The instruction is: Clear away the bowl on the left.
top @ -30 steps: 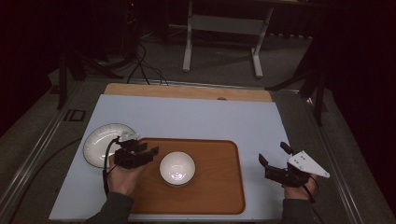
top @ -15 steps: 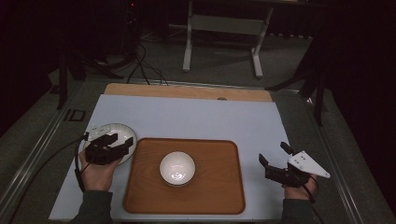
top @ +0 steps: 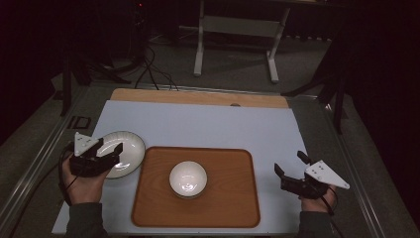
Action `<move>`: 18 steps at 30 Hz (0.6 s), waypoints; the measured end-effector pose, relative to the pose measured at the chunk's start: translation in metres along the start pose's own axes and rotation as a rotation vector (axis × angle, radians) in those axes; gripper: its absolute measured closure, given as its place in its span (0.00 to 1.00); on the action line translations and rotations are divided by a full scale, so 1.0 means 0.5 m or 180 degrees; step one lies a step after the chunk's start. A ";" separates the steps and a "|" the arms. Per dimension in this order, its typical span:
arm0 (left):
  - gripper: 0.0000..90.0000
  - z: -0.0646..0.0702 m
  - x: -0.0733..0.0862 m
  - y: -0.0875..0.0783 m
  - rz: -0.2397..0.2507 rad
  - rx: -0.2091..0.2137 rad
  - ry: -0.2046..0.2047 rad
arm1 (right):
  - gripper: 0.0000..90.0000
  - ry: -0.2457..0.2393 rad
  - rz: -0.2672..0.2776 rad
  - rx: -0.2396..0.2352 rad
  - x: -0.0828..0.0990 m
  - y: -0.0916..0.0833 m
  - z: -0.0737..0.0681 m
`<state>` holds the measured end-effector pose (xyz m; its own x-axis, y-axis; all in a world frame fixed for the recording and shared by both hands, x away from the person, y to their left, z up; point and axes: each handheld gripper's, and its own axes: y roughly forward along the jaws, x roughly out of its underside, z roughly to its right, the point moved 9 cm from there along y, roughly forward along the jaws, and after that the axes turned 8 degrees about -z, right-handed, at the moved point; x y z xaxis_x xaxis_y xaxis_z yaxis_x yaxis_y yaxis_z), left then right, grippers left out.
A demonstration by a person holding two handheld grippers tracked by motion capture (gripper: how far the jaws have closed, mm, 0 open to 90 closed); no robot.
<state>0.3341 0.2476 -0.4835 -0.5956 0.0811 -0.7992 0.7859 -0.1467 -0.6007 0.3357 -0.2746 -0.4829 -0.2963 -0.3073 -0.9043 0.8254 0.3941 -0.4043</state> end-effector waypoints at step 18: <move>0.39 -0.043 0.033 0.019 0.0014 -0.0126 -0.0106 | 0.12 0.0011 -0.0022 -0.0014 0.002 0.003 -0.002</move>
<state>0.3353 0.2687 -0.5030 -0.5968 0.0477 -0.8010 0.7941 -0.1077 -0.5981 0.3361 -0.2736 -0.4846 -0.3036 -0.3069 -0.9020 0.8213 0.3956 -0.4111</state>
